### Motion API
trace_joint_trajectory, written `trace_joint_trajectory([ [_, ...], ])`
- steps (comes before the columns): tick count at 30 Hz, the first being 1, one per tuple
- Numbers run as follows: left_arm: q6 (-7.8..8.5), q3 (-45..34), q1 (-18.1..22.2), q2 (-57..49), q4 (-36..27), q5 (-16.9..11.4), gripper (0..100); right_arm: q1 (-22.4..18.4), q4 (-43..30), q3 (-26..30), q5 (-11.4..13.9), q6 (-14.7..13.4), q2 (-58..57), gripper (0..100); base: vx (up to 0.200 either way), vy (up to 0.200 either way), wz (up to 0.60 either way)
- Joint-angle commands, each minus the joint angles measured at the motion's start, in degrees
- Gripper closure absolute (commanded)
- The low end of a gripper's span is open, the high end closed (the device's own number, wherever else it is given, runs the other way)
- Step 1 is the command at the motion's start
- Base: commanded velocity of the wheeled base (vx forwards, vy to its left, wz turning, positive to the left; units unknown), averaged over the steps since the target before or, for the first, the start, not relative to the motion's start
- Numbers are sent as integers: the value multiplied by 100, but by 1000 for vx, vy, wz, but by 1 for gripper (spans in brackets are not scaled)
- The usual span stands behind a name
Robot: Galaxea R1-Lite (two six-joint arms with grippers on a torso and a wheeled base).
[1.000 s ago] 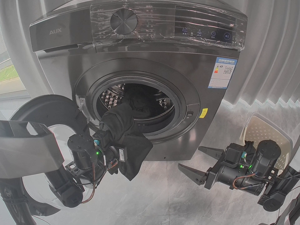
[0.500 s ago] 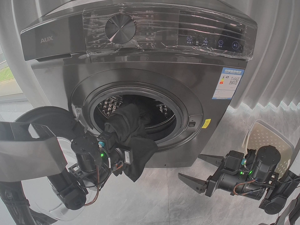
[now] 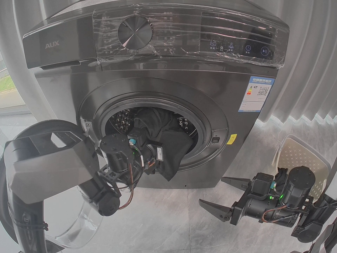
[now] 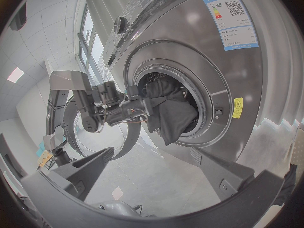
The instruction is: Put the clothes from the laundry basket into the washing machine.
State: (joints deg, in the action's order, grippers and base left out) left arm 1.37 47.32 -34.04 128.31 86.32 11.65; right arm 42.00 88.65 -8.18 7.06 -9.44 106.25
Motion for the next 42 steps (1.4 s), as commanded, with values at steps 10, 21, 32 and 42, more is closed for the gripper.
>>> trace_joint_trajectory([
  [10,-435,2176,354,1003,-1021,-84,100,2,3,97,24,-6,1,0,0,0,0],
  [21,-400,3107,714,1513,-1794,118,100,2,3,124,68,-6,18,0,0,-164,0],
  [32,-541,4189,705,1926,-2436,91,100,2,3,159,112,-6,27,0,0,0,0],
  [42,-409,4672,1022,2243,-2243,197,100,10,3,203,182,-14,36,0,0,0,0],
])
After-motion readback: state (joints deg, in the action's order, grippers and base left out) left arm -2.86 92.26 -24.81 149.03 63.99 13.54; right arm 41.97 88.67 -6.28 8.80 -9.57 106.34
